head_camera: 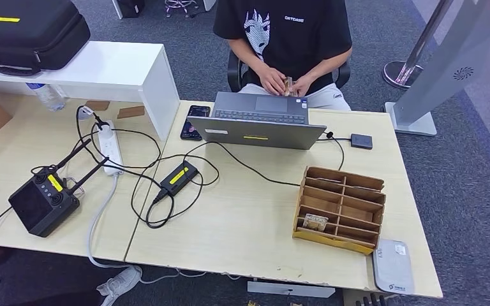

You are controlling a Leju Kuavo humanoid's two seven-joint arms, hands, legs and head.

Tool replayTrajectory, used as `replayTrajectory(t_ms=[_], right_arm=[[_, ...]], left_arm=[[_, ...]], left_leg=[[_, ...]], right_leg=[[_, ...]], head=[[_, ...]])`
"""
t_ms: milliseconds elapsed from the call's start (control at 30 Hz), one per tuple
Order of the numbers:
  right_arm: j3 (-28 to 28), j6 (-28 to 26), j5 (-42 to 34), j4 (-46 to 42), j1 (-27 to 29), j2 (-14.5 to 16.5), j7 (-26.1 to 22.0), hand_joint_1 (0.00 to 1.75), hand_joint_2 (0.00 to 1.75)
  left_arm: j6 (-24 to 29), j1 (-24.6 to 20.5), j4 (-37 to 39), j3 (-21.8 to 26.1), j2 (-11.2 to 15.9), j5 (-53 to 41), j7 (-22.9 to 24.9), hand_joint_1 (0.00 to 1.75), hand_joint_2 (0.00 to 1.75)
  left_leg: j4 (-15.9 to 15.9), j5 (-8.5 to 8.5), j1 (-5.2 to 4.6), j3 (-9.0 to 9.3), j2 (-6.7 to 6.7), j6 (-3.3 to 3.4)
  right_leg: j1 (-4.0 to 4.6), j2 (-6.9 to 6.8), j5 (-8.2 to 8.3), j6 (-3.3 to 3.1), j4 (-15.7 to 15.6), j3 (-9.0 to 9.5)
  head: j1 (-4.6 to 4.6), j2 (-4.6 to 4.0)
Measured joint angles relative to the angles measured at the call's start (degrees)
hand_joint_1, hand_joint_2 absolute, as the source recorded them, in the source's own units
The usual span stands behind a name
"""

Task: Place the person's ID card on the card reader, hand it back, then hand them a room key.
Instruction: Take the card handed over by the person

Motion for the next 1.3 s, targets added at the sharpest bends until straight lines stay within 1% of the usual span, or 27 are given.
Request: replayTrajectory(t_ms=[100, 200, 333, 433, 500, 667, 767, 933, 1033, 1100, 1133, 1200, 1233, 1267, 1300], right_arm=[[-1.4, -0.3, -4.3, -5.7, 1.0, 1.5, 3.0, 0.00, 1.75], [-2.0, -2.3, -7.6, -11.5, 1.3, 3.2, 4.7, 0.00, 1.75], [-1.8, -6.6, -9.3, -17.6, 1.9, 4.6, 6.8, 0.00, 1.75], [-1.4, -8.1, -9.9, -20.7, 3.9, 5.1, 7.6, 0.00, 1.75], [-1.6, -9.3, -9.3, -22.0, 5.1, 5.2, 6.5, 0.00, 1.75], [-3.4, -14.4, -5.4, -22.7, 5.5, 3.5, -0.1, 0.00, 1.75], [-4.6, -18.2, -3.4, -24.2, 5.5, 3.2, -2.1, 0.00, 1.75], [-7.0, -23.5, -0.8, -28.8, 5.3, 3.5, -5.2, 0.00, 1.75], [-7.7, -30.9, -0.1, -33.8, 4.1, 4.3, -10.3, 0.00, 1.75], [-6.3, -38.7, 0.9, -38.0, 3.4, 4.8, -15.7, 0.00, 1.75], [-4.7, -43.3, 2.0, -40.5, 3.3, 5.0, -19.1, 0.00, 1.75], [0.7, -53.1, 5.8, -46.6, 3.9, 5.4, -26.6, 0.00, 1.75], [4.2, -57.3, 7.9, -50.1, 4.5, 5.6, -29.5, 0.00, 1.75], [7.9, -60.6, 9.7, -53.5, 5.2, 5.8, -31.4, 0.00, 1.75], [11.3, -62.9, 10.9, -56.7, 5.7, 6.0, -32.3, 0.00, 1.75]], left_arm=[[0.1, 0.0, 0.0, 0.0, 0.0, -0.7, -0.5, 0.00, 0.00], [0.0, 0.0, 0.0, 0.0, 0.0, -1.1, -0.7, 0.00, 0.00], [-0.1, 0.0, 0.0, 0.0, 0.0, -1.2, -0.7, 0.00, 0.00], [0.0, 0.0, 0.0, -0.1, 0.0, -1.8, -0.7, 0.00, 0.00], [0.0, 0.1, 0.0, -0.3, 0.0, -2.5, -0.7, 0.00, 0.00], [0.0, 0.0, 0.0, -0.8, 0.1, -3.1, -0.7, 0.00, 0.00], [0.0, 0.0, 0.0, -1.1, 0.1, -3.3, -0.8, 0.00, 0.00], [0.0, 0.0, 0.0, -1.3, 0.1, -3.3, -0.9, 0.00, 0.00], [0.1, -0.1, 0.0, -1.3, 0.0, -3.1, -0.9, 0.00, 0.00], [0.4, -0.1, 0.0, -1.3, 0.0, -2.9, -0.9, 0.00, 0.00], [0.7, -0.2, 0.0, -1.3, -0.1, -2.8, -1.2, 0.00, 0.00], [1.5, -0.2, 0.0, -1.3, -0.2, -2.3, -1.9, 0.00, 0.00], [1.8, -0.2, 0.0, -1.3, -0.3, -2.0, -2.3, 0.00, 0.00], [2.0, -0.2, 0.0, -1.2, -0.4, -1.8, -2.5, 0.00, 0.00], [2.1, -0.2, 0.0, -1.2, -0.4, -1.6, -2.7, 0.00, 0.00]], left_leg=[[0.0, -0.01, 0.00, -0.01, 0.01, 0.00], [0.0, -0.01, 0.00, -0.01, 0.03, 0.00], [0.0, 0.00, 0.00, 0.02, -0.01, 0.00], [0.0, -0.01, 0.00, 0.00, -0.05, 0.00], [0.0, -0.01, -0.01, -0.01, -0.02, 0.00], [0.0, -0.02, -0.06, -0.01, 0.01, 0.01], [0.0, -0.03, -0.07, 0.01, 0.01, 0.02], [0.0, -0.02, -0.08, 0.01, 0.01, 0.03], [0.0, -0.01, -0.10, 0.01, 0.06, 0.03], [0.0, -0.01, -0.11, 0.02, 0.06, 0.04], [0.0, 0.00, -0.12, 0.02, 0.05, 0.04], [0.0, 0.01, -0.16, 0.03, 0.06, 0.04], [0.0, 0.01, -0.17, 0.05, 0.10, 0.04], [0.0, 0.01, -0.16, 0.08, 0.15, 0.04], [0.0, 0.01, -0.14, 0.11, 0.19, 0.04]], right_leg=[[0.00, 0.00, 0.00, 0.00, 0.0, -0.01], [0.00, 0.01, 0.00, 0.00, 0.0, -0.01], [0.00, -0.01, -0.01, 0.00, 0.0, -0.05], [0.00, -0.04, -0.01, 0.01, 0.0, 0.00], [-0.01, -0.02, -0.01, 0.01, 0.0, 0.00], [-0.06, -0.01, -0.01, 0.01, 0.0, -0.01], [-0.07, -0.01, -0.01, 0.01, 0.0, -0.01], [-0.09, 0.00, 0.00, 0.01, 0.0, 0.01], [-0.09, 0.04, 0.00, 0.01, 0.0, 0.01], [-0.10, 0.06, 0.01, 0.01, 0.0, 0.02], [-0.11, 0.05, 0.01, 0.02, 0.0, 0.03], [-0.14, 0.06, 0.03, 0.03, 0.0, 0.04], [-0.15, 0.10, 0.04, 0.03, 0.0, 0.03], [-0.15, 0.14, 0.05, 0.02, 0.0, 0.03], [-0.14, 0.18, 0.06, 0.00, 0.0, 0.03]], head=[[0.00, 0.00], [-0.01, 0.00], [0.01, 0.00], [0.00, 0.00], [-0.01, 0.00], [0.00, 0.00], [0.00, 0.00], [0.00, 0.00], [-0.01, 0.00], [-0.01, 0.00], [0.01, 0.00], [0.00, 0.00], [-0.01, 0.00], [-0.01, 0.00], [0.00, 0.00]])
